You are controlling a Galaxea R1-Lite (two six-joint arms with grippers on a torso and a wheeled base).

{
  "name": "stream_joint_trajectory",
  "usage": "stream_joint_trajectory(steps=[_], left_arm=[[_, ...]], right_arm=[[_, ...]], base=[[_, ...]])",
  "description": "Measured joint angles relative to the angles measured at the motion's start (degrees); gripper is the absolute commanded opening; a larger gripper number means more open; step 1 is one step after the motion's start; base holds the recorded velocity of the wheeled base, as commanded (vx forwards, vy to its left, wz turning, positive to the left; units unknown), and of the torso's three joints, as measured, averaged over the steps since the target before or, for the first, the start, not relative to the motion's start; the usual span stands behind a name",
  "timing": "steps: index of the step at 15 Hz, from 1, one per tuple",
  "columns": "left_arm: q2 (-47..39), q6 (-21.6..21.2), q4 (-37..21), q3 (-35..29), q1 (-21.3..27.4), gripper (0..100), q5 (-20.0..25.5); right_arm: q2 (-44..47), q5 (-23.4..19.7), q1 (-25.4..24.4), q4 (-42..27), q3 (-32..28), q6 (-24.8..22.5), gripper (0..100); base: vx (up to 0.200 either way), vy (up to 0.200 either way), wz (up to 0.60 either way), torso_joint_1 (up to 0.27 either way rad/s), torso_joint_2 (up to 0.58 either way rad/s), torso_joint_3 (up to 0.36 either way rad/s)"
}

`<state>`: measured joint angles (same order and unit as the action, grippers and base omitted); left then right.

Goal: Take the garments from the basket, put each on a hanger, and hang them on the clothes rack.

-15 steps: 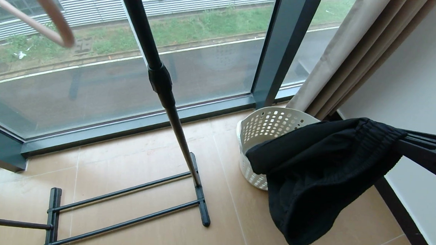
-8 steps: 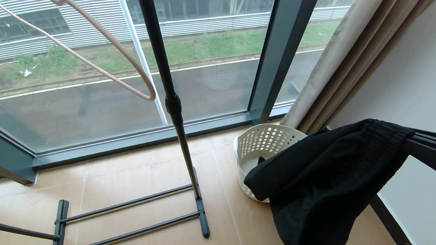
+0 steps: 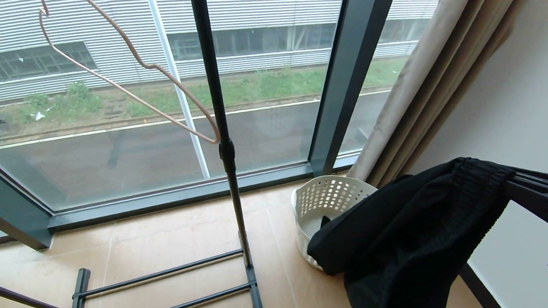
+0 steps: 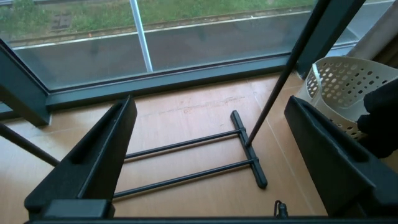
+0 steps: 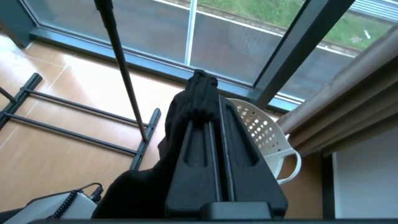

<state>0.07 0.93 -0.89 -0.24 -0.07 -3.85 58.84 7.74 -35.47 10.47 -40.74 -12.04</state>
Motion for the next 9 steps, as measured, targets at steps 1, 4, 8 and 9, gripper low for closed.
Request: stream_joint_trajectory(steps=[1,4,8,9], left_arm=[[0.00,0.05,0.00,0.00,0.00,100,0.00],[0.00,0.02,-0.01,-0.02,0.00,100,0.02],[0.00,0.00,0.00,-0.02,0.00,100,0.02],[0.00,0.02,0.00,-0.02,0.00,100,0.00]], right_arm=[[0.00,-0.02,0.04,-0.05,0.11,-0.05,0],[-0.06,-0.02,0.09,-0.05,0.11,-0.07,0],[-0.06,-0.02,0.06,-0.05,0.22,-0.05,0],[-0.06,-0.02,0.06,-0.05,0.26,-0.07,0]], base=[[0.000,0.000,0.00,0.232,-0.48,-0.085],[0.000,0.000,0.00,0.235,-0.51,-0.084],[0.000,0.000,0.00,0.262,-0.54,-0.095],[0.000,0.000,0.00,0.266,-0.57,-0.095]])
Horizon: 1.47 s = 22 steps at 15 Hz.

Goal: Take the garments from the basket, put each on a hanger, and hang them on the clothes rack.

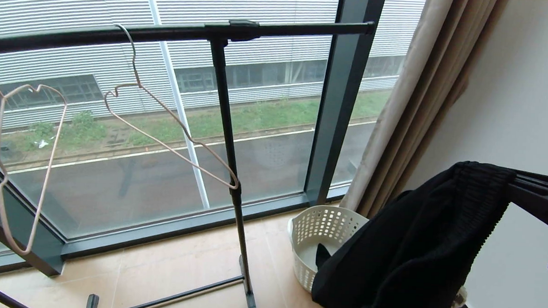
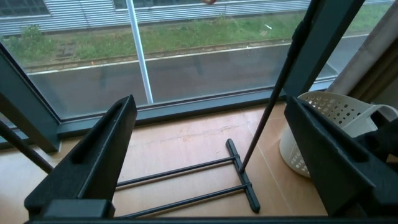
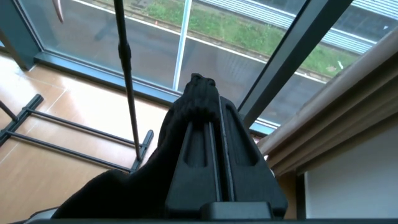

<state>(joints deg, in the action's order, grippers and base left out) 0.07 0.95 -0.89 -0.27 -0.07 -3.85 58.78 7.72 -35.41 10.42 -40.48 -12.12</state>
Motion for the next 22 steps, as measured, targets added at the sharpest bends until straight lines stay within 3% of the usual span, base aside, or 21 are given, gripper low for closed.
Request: stream_joint_trajectory(steps=[15,22], left_arm=[[0.00,-0.06,0.02,0.02,0.00,100,0.00],[0.00,-0.09,0.10,0.09,0.00,100,-0.06]], right_arm=[[-0.10,-0.06,0.02,0.11,1.44,-1.65,0],[-0.13,-0.09,-0.02,0.11,1.54,-1.67,0]], base=[[0.000,0.000,0.00,0.215,-0.44,-0.143],[0.000,0.000,0.00,0.024,-0.05,0.001]])
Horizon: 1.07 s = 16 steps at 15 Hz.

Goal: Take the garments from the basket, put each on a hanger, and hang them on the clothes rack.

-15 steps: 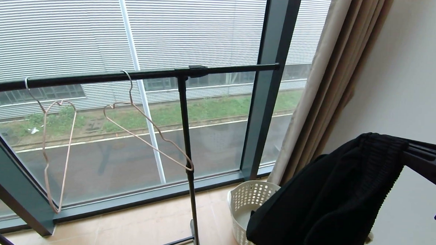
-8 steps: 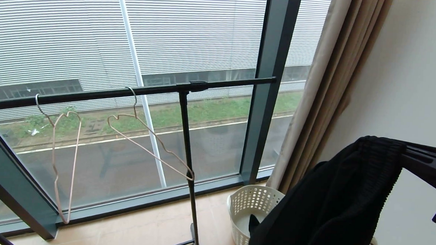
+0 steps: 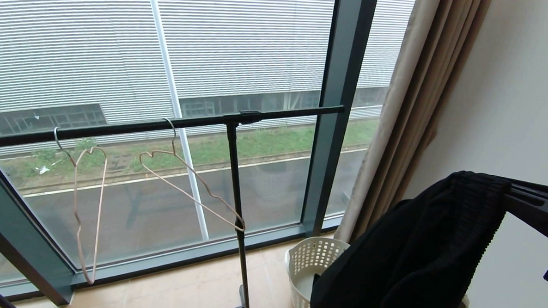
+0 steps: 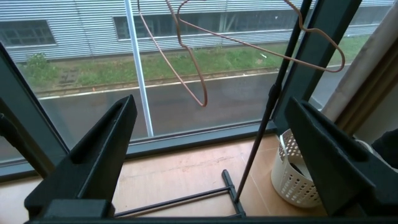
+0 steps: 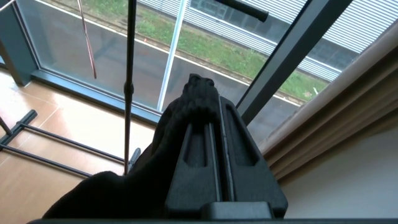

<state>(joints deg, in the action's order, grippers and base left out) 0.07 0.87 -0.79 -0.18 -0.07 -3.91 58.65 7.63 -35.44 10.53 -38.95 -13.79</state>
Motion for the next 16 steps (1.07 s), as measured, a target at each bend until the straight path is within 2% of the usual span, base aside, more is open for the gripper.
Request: stream_joint_trajectory(steps=[4,13,14,16], left_arm=[[0.00,0.04,0.09,0.02,0.00,100,-0.02],[0.00,0.02,0.09,0.02,0.00,100,-0.02],[0.00,0.00,0.09,0.02,0.00,100,-0.02],[0.00,0.00,0.13,0.00,-0.02,100,-0.02]], right_arm=[[-0.02,0.00,-0.04,-0.02,0.23,-0.04,0],[-0.02,0.05,-0.04,0.13,0.23,0.02,0],[-0.05,0.05,-0.04,0.09,0.23,0.02,0],[0.04,0.00,-0.04,0.02,0.28,0.00,0]], base=[[0.000,0.000,0.00,0.008,0.00,0.061],[0.000,0.000,0.60,0.004,0.00,0.008],[0.000,0.000,0.00,0.000,0.00,0.000],[-0.200,0.000,0.00,0.002,0.00,0.002]])
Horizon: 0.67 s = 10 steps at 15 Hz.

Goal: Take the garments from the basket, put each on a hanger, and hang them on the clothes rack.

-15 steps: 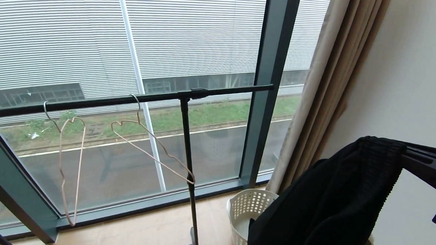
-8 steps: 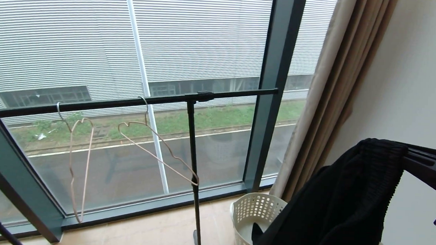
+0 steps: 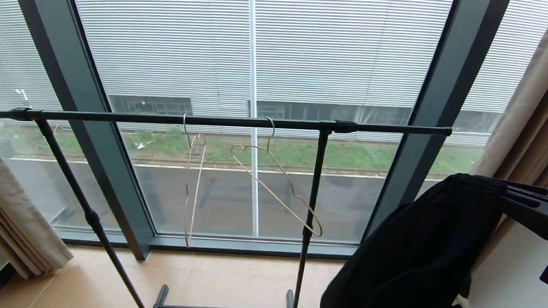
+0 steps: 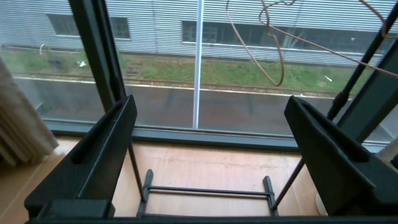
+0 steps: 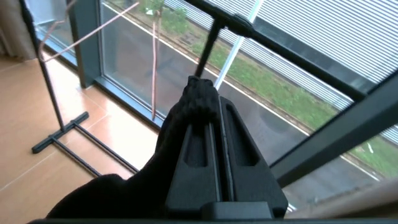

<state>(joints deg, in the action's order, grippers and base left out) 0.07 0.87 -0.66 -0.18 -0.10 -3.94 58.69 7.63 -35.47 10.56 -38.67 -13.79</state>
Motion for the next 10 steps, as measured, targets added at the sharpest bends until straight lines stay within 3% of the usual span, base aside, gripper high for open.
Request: stream_joint_trajectory(steps=[3,10], left_arm=[[0.00,0.06,-0.02,0.02,0.02,100,-0.02],[0.00,0.09,0.00,0.05,0.02,100,-0.09]], right_arm=[[0.10,0.06,0.04,-0.18,0.15,0.02,0],[-0.11,0.00,0.00,-0.11,0.00,0.02,0]], base=[[-0.200,0.000,0.00,0.014,0.01,-0.001],[0.000,0.200,0.00,-0.002,0.00,0.003]])
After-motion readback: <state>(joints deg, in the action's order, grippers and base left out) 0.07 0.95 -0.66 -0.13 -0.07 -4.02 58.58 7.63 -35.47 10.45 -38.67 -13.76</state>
